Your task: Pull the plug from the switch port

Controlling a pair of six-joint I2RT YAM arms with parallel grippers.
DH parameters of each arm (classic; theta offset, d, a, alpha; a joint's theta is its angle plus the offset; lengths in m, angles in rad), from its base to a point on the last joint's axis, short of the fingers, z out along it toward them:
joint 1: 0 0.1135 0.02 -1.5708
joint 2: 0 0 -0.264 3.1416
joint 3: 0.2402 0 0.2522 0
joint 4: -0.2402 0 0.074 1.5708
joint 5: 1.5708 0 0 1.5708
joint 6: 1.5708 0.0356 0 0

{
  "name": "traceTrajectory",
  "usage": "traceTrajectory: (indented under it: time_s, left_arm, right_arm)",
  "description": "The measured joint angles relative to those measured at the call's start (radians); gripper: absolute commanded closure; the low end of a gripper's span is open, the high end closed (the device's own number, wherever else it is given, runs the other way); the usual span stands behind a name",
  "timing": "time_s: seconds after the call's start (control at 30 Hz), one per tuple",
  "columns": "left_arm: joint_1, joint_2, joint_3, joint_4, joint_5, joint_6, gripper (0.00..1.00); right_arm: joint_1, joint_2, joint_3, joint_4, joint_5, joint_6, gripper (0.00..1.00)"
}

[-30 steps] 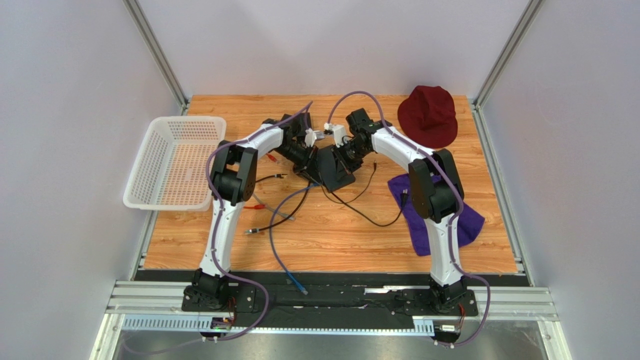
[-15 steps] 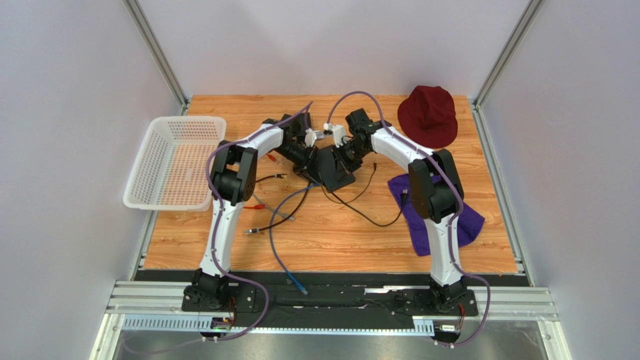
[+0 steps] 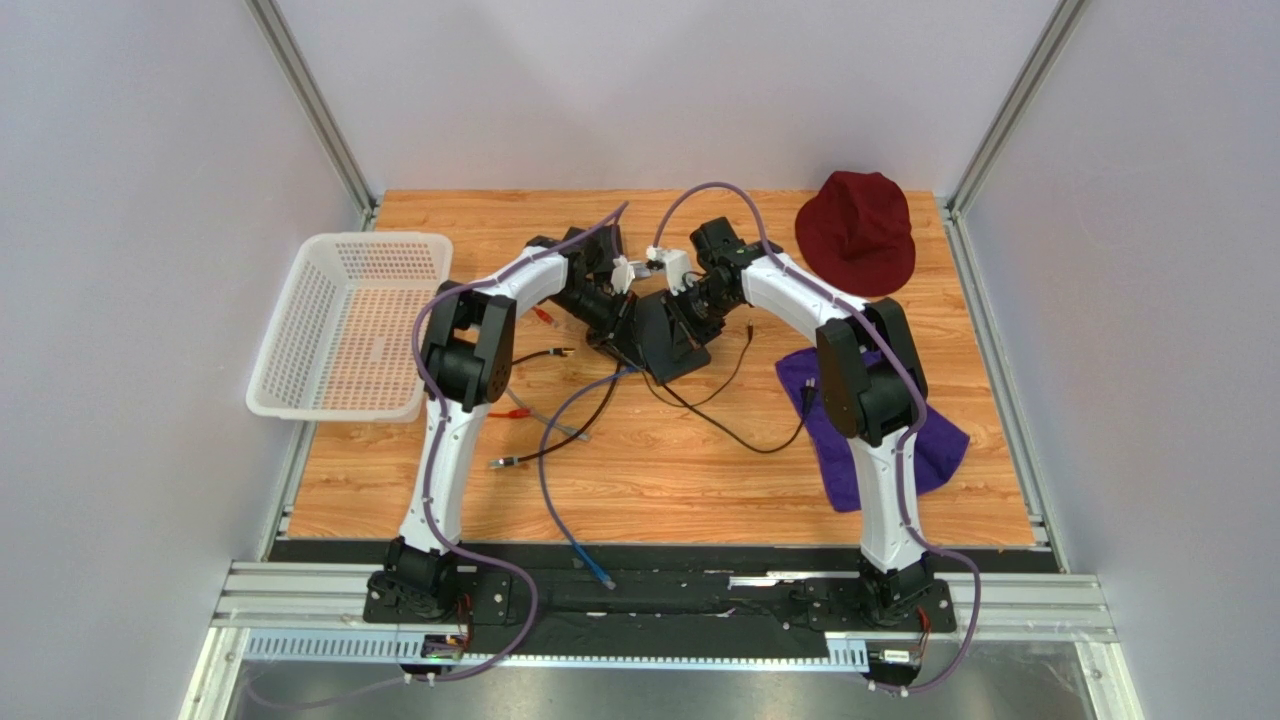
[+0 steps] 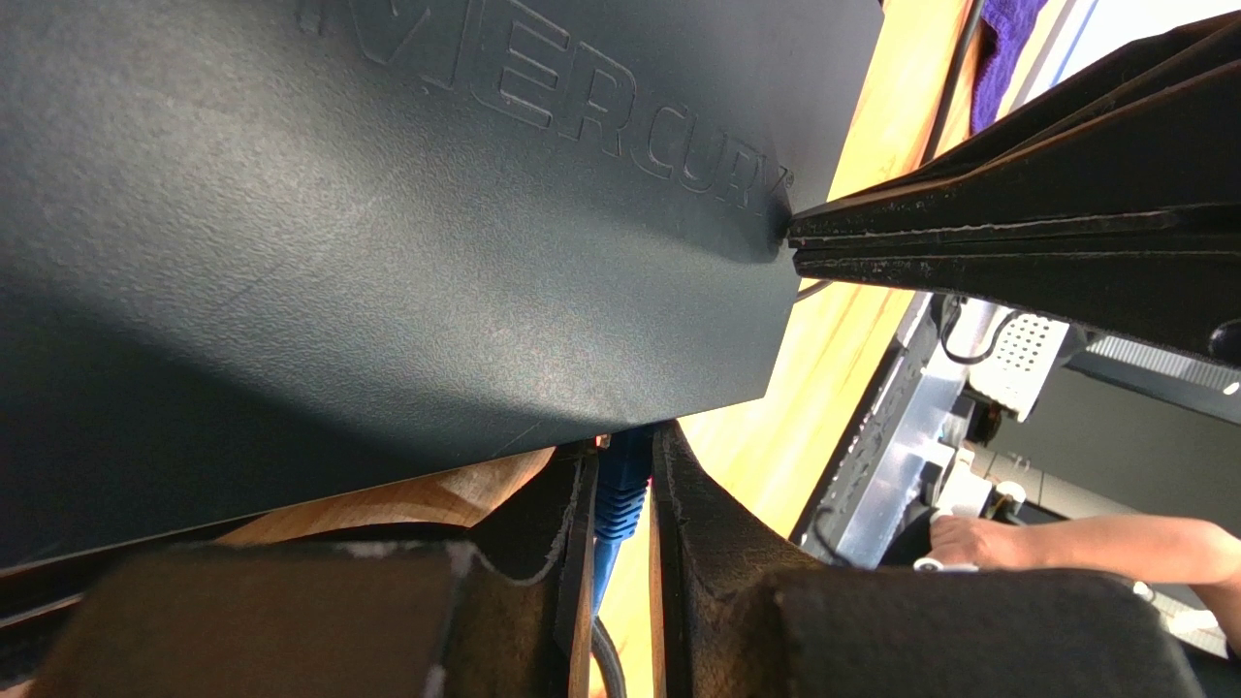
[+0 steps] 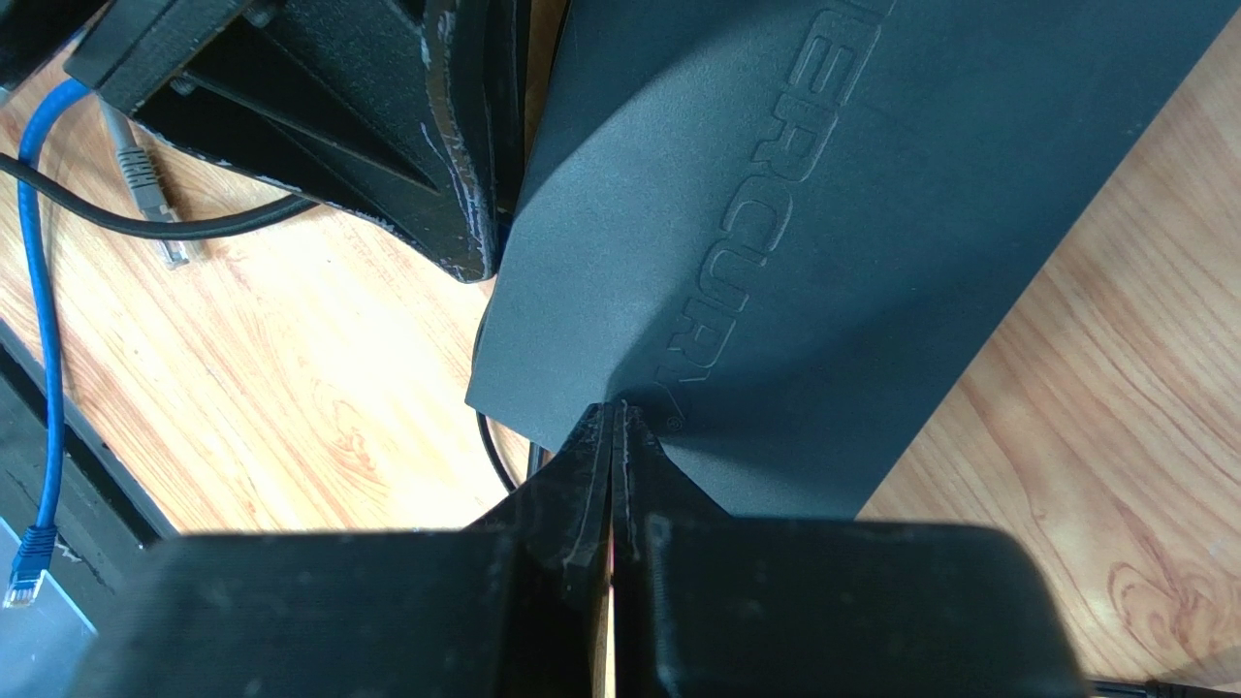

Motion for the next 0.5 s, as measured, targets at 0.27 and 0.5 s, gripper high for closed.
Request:
traceTrajectory:
  time_s: [0.27, 0.5]
  left_arm:
    - [0.005, 0.012, 0.034, -0.031, -0.01, 0.015, 1.0]
    - [0.015, 0.013, 0.028, -0.027, -0.002, 0.027, 1.0]
  right_arm:
    - [0.003, 0.0, 0.0, 0.006, 0.003, 0.0, 1.0]
    - [0.009, 0.0, 0.0, 0.022, 0.009, -0.005, 1.0]
